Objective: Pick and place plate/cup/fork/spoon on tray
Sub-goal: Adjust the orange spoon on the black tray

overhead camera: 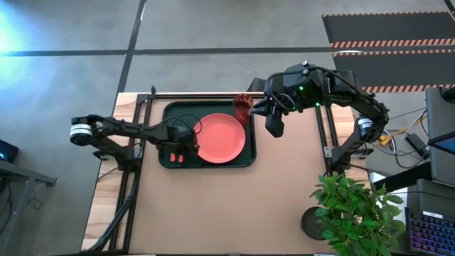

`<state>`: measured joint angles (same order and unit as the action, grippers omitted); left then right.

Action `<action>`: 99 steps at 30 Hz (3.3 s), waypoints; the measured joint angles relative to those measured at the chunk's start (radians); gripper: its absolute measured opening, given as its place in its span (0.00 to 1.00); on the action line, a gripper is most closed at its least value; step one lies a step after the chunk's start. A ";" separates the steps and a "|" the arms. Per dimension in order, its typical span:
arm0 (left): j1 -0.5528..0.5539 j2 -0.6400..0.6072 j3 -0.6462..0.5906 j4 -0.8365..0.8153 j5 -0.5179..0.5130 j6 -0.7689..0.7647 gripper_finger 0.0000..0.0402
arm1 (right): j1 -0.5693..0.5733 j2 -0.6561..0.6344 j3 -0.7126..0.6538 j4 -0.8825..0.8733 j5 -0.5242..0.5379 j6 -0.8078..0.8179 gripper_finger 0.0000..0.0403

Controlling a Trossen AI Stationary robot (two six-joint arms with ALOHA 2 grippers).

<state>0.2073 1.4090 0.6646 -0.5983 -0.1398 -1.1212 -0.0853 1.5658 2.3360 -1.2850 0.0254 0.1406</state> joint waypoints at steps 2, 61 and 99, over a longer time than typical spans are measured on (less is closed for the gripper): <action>0.000 -0.001 0.000 0.000 0.000 0.000 0.00 | 0.000 0.000 0.000 0.000 0.000 -0.001 0.16; 0.264 -0.003 -0.024 0.109 -0.102 0.263 0.00 | 0.000 0.001 0.000 0.003 -0.001 0.025 0.16; 0.262 -0.005 0.129 0.072 -0.097 0.343 0.00 | 0.000 0.001 0.000 0.001 0.001 0.010 0.16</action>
<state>0.4690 1.4038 0.7933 -0.5264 -0.2363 -0.7783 -0.0853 1.5665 2.3360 -1.2842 0.0261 0.1510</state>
